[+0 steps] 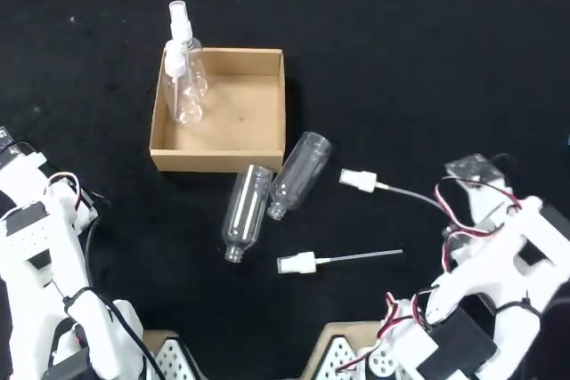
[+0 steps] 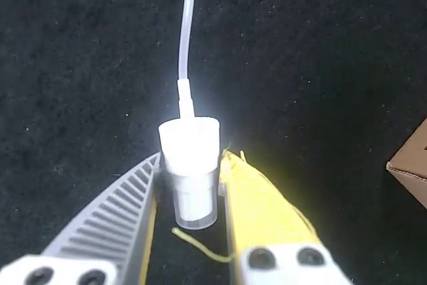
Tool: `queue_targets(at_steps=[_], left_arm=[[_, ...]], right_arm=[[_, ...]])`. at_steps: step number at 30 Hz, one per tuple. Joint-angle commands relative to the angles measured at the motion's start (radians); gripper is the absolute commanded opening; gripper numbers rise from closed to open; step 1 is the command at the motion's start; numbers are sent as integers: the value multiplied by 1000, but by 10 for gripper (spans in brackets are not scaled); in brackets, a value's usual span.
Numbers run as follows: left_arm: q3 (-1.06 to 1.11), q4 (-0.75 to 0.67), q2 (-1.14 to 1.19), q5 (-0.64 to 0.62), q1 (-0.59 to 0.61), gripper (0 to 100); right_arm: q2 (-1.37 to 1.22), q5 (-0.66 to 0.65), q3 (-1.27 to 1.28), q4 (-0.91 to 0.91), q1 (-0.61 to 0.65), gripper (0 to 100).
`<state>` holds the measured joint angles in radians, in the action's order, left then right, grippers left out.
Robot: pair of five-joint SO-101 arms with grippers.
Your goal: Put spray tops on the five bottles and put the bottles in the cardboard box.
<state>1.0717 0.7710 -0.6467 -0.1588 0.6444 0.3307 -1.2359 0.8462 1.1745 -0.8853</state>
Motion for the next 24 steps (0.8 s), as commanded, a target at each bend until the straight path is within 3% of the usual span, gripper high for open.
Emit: queue_targets(at_steps=[1, 5, 9, 13, 17, 21, 24], left_arm=[[-12, -8, 0, -2, -1, 54], [5, -14, -9, -2, -1, 54], [7, -14, -9, -2, -1, 54], [7, -14, -9, -2, -1, 54], [8, -15, -9, -2, -2, 54], [8, -15, -9, -2, -2, 54], [7, -15, -9, -2, -5, 54]], right_arm=[[47, -121, -4, 0, 52, 342], [47, -264, 48, -74, 31, 318], [47, -324, 85, -117, -11, 253], [47, -322, 91, -124, -25, 195], [47, -325, 114, -123, -26, 5], [71, -318, 91, -114, -20, 9], [150, -216, -31, -11, 9, 10]])
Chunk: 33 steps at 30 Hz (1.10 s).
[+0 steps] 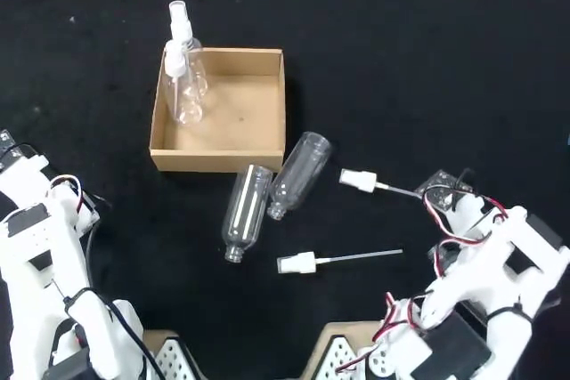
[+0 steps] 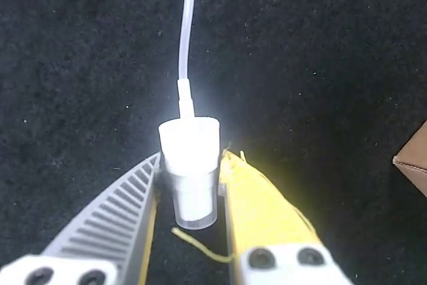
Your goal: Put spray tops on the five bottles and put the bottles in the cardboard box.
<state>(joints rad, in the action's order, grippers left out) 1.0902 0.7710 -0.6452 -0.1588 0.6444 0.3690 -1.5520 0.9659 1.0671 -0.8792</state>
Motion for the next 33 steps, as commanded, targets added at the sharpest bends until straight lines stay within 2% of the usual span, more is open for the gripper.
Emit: queue_targets(at_steps=[1, 4, 6, 11, 15, 19, 26, 29, 33], left_arm=[[-13, -15, -11, -2, -7, 54], [-18, -15, -11, -2, -8, 54], [-18, -15, -11, -2, -10, 54], [-10, -15, -11, -2, -10, 54], [-8, -12, -5, -2, -4, 54], [-8, -9, -3, -2, -4, 54], [-12, -8, -5, 5, -4, 54], [-28, -6, -11, 86, -8, 54], [-88, 69, 0, 262, -18, 58]], right_arm=[[145, 160, -208, 153, 25, 10], [248, 404, -372, 295, 132, 10], [311, 624, -463, 325, 238, 10], [412, 1146, -601, 322, 545, 11], [414, 1401, -604, 233, 789, 11], [420, 1504, -461, 12, 924, 11], [484, 1643, -30, -523, 947, 11], [510, 1669, 122, -658, 948, 11], [522, 1676, 226, -703, 948, 11]])
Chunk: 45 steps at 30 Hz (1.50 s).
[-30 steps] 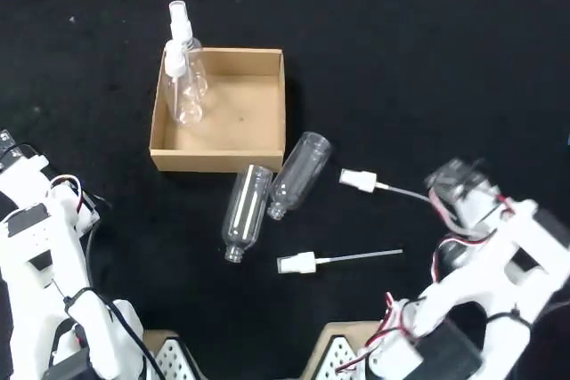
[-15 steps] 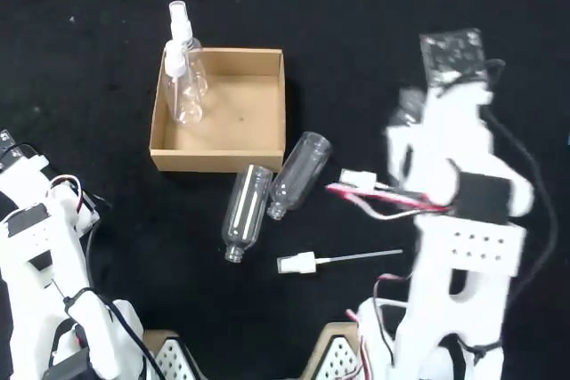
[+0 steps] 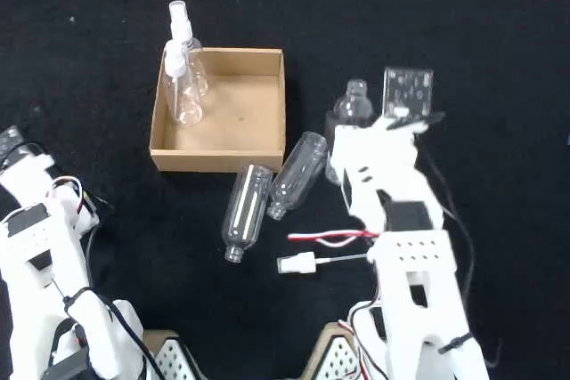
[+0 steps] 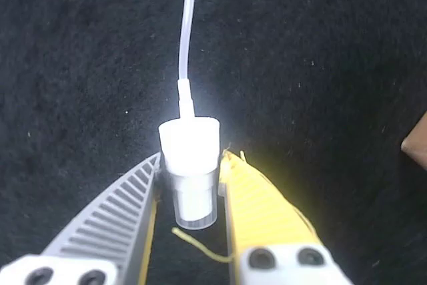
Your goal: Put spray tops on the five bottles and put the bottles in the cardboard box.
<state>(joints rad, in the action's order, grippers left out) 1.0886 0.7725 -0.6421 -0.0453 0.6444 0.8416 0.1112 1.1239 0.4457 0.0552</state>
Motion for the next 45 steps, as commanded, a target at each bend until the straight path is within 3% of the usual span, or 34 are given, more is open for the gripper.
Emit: queue_targets(at_steps=[1, 7, 13, 21, 24, 28, 35, 40, 45], left_arm=[[-110, 104, -3, 206, -22, 58], [-219, 321, 55, 612, 12, 75], [-239, 359, 187, 937, 148, 247], [-371, 404, 233, 1013, 222, 296], [-366, 480, 233, 1123, 245, 296], [-249, 345, 239, 1240, 286, 296], [-154, -20, 233, 1224, 401, 296], [-295, -97, 238, 1017, 478, 296], [-372, -92, 238, 779, 461, 296]], right_arm=[[51, 12, 87, -81, 15, 11], [54, 5, 117, -80, 38, 11], [50, 3, 117, -77, 48, 11], [50, 3, 119, -75, 48, 11], [50, 3, 119, -75, 48, 11], [51, 3, 119, -75, 48, 11], [50, 3, 119, -75, 48, 11], [48, 3, 119, -75, 48, 11], [48, 3, 119, -75, 48, 11]])
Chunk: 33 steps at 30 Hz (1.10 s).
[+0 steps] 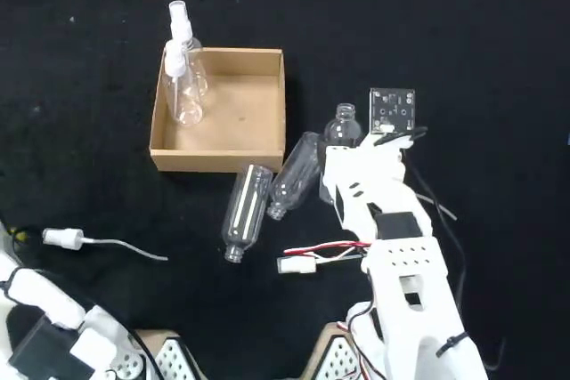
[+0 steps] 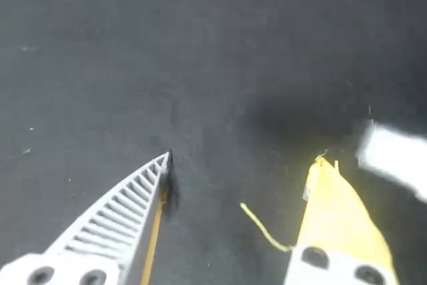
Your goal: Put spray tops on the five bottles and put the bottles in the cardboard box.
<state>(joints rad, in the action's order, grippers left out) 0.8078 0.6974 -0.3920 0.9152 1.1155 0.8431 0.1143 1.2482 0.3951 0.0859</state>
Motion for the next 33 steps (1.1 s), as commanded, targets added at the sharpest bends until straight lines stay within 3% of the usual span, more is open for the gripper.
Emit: queue_targets(at_steps=[1, 3, 7, 10, 19, 33], left_arm=[[-91, -12, -15, -236, -19, 296], [-110, 64, -17, -354, -33, 296], [-174, 368, -5, -542, -81, 296], [-162, 476, -6, -649, -139, 296], [18, 295, -5, -942, -197, 296], [125, 222, -5, -1034, -269, 291]], right_arm=[[47, 0, -5, -25, 17, 11], [45, 0, -5, -25, 17, 11], [45, 0, -4, -25, 17, 11], [45, -8, 4, -32, 17, 11], [51, -84, 19, -32, 78, 11], [53, -84, 19, -32, 78, 11]])
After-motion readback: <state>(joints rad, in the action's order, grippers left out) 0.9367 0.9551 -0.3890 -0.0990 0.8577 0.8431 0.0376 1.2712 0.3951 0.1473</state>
